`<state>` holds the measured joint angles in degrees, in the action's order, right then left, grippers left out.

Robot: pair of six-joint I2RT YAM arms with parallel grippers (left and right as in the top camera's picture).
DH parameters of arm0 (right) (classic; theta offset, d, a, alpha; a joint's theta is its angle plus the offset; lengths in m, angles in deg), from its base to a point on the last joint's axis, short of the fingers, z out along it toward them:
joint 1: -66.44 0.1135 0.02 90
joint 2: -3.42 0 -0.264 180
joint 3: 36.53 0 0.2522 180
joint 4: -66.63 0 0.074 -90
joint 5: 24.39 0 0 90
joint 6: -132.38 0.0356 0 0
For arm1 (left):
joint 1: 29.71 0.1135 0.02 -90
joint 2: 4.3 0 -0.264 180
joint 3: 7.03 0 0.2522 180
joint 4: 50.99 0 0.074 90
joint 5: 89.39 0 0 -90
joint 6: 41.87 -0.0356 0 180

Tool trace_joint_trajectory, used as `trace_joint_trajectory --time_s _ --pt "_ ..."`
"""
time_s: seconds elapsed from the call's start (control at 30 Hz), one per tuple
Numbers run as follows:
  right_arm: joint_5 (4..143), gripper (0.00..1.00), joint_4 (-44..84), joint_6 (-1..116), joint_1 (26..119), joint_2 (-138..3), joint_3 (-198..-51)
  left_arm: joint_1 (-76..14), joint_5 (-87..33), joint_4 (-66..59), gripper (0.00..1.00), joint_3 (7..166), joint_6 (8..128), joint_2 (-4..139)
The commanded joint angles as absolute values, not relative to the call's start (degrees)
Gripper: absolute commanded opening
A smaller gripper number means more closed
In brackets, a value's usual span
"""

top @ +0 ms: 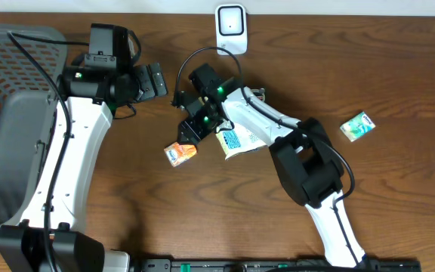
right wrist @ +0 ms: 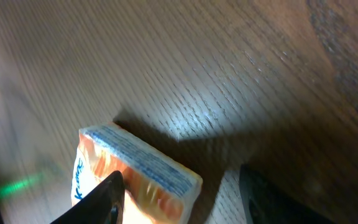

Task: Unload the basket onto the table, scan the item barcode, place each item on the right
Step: 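Grasp the orange Kleenex tissue pack with the right gripper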

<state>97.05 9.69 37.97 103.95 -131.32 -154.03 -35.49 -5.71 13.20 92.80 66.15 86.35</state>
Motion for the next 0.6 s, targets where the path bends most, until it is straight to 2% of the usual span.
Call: trace_joint_trajectory --time_s 0.0,0.07,0.23,0.33,0.47,0.57 --pt "94.45 0.56 9.34 38.76 105.05 -133.74 -153.66 -35.44 -6.24 13.29 0.98 93.21 65.99 86.72" --pt "94.45 0.53 9.08 39.13 105.05 -133.74 -153.66 -35.44 -6.24 13.31 0.98 93.21 65.99 86.72" --pt "94.45 0.29 8.23 39.81 105.00 -133.74 -153.66 -35.44 -6.24 13.31 0.98 93.21 65.99 86.72" --pt "94.45 0.22 7.83 39.79 105.00 -133.74 -153.66 -35.44 -6.24 13.29 0.98 93.21 65.99 86.72" --pt "95.32 0.01 7.18 39.79 104.87 -133.72 -153.79 -35.44 -6.24 13.31 0.98 93.21 65.99 86.72" --pt "98.12 0.01 4.73 39.77 103.67 -133.26 -155.30 -35.44 -6.24 13.29 0.98 93.21 65.99 86.72"
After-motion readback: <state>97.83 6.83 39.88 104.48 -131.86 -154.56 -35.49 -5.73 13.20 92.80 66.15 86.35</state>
